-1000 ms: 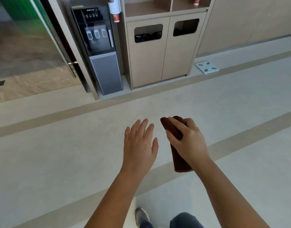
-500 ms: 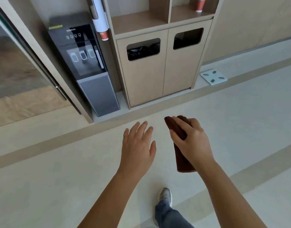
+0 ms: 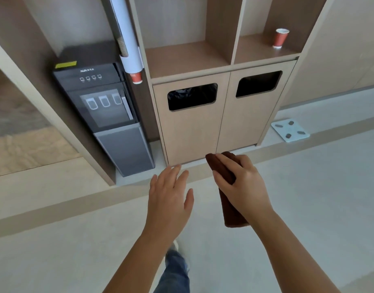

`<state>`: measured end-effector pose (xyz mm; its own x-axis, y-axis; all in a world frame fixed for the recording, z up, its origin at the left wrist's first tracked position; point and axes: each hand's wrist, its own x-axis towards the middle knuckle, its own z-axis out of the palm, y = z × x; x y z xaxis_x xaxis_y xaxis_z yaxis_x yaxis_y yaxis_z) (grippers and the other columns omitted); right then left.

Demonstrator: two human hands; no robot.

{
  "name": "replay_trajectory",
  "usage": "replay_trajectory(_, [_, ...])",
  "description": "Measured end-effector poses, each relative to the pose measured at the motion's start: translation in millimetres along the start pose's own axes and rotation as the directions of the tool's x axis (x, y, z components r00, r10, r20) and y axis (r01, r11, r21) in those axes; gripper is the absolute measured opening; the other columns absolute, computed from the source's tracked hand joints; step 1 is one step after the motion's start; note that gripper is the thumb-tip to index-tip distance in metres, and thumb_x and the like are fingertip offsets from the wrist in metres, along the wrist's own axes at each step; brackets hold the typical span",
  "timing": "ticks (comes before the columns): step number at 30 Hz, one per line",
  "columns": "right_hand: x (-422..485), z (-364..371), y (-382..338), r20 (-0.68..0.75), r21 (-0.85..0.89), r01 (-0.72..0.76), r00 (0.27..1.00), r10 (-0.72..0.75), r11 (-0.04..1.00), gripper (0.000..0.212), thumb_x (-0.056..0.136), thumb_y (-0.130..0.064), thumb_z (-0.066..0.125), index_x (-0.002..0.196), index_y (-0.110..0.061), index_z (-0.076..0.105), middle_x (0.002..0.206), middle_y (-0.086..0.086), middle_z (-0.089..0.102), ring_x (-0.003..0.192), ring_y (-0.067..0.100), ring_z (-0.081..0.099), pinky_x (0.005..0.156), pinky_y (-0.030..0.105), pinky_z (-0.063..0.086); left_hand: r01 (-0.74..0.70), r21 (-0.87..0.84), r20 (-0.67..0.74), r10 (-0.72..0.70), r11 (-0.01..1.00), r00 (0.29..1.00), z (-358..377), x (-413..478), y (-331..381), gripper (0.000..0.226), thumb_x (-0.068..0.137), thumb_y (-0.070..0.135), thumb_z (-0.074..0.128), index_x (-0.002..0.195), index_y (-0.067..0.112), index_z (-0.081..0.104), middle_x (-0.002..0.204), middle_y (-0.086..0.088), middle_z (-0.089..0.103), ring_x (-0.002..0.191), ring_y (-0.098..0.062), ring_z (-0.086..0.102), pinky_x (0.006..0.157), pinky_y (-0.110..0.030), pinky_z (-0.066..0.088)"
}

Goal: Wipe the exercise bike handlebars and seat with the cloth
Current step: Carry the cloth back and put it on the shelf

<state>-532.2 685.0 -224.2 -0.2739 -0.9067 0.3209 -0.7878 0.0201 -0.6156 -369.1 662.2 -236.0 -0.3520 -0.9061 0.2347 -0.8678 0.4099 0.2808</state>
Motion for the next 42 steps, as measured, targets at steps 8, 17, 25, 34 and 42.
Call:
replay_trajectory(8, [137.3,54.7,-13.5,-0.017,0.003,0.047,0.999,-0.047,0.999,0.04,0.082,-0.029,0.064,0.122,-0.028,0.058,0.103,0.006,0.056,0.083,0.025,0.059,0.068,0.036,0.054,-0.03,-0.055,-0.115,0.023,0.998,0.993,9.8,137.9,-62.3,0.038,0.085,0.026,0.057,0.12,0.01,0.058,0.129,-0.012,0.055,0.122,-0.033,0.047,0.102,-0.051,0.025])
replay_trajectory(17, [309.9,106.1,-73.4,0.002,0.027,0.156,0.988,-0.156,0.987,0.041,0.084,-0.035,0.059,0.125,-0.032,0.054,0.109,0.006,0.053,0.094,0.025,0.055,0.079,0.034,0.05,-0.024,0.061,-0.333,0.043,0.998,0.942,-38.2,298.2,-145.9,0.037,0.081,0.016,0.066,0.115,0.006,0.059,0.124,-0.015,0.057,0.118,-0.036,0.05,0.098,-0.056,0.033])
replay_trajectory(25, [407.8,133.0,-121.9,-0.027,0.123,0.303,0.953,-0.302,0.945,0.04,0.083,-0.035,0.058,0.123,-0.036,0.054,0.104,0.002,0.051,0.093,0.026,0.055,0.08,0.037,0.05,0.011,0.139,-0.447,0.053,0.99,0.893,-75.8,376.3,-184.1,0.037,0.08,0.025,0.054,0.113,0.008,0.061,0.12,-0.013,0.06,0.115,-0.034,0.052,0.096,-0.055,0.036])
replay_trajectory(34, [511.1,145.1,-177.3,-0.051,0.195,0.485,0.873,-0.485,0.852,0.041,0.085,-0.035,0.056,0.126,-0.032,0.053,0.11,0.002,0.051,0.099,0.022,0.055,0.085,0.027,0.043,0.126,0.207,-0.551,0.009,0.97,0.835,-126.5,458.9,-223.0,0.04,0.078,0.025,0.053,0.113,0.006,0.062,0.119,-0.014,0.061,0.113,-0.035,0.054,0.095,-0.057,0.038])
replay_trajectory(42, [565.5,160.0,-233.7,-0.03,0.247,0.619,0.774,-0.633,0.746,0.043,0.086,-0.038,0.054,0.129,-0.033,0.049,0.123,-0.003,0.05,0.109,0.015,0.051,0.088,0.019,0.034,0.26,0.199,-0.634,-0.078,0.945,0.769,-161.0,483.6,-267.8,0.038,0.08,0.025,0.053,0.113,0.008,0.062,0.119,-0.014,0.061,0.116,-0.033,0.053,0.097,-0.054,0.034])
